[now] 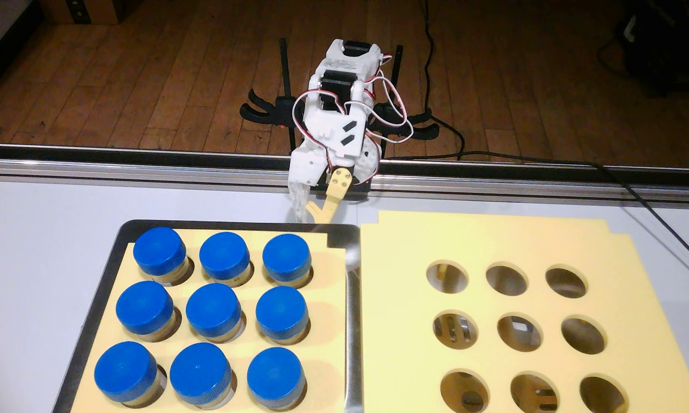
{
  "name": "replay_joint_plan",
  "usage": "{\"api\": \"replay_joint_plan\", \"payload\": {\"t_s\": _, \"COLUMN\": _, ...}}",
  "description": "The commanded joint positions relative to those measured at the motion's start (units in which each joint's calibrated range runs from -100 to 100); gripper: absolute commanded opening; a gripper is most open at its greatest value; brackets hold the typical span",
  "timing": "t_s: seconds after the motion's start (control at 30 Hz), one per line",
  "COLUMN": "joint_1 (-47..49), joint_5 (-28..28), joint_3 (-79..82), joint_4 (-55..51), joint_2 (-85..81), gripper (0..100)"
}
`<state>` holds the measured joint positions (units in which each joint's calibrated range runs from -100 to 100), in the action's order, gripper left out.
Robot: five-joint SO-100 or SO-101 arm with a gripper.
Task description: Move the test tubes
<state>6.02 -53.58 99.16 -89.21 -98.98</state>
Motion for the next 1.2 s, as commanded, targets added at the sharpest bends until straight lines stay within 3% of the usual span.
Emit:
{"api": "replay_joint_plan", "payload": {"t_s": 0.0, "joint_1": -0.27, "joint_5": 0.02, "joint_3": 0.75, "joint_4": -0.37, "joint_2": -0.06, "gripper": 1}}
{"api": "replay_joint_plan", "payload": {"t_s": 1.17, "joint_1": -0.57, "joint_5": 0.07, "joint_3": 0.75, "joint_4": -0.08, "joint_2": -0.15, "gripper": 1}}
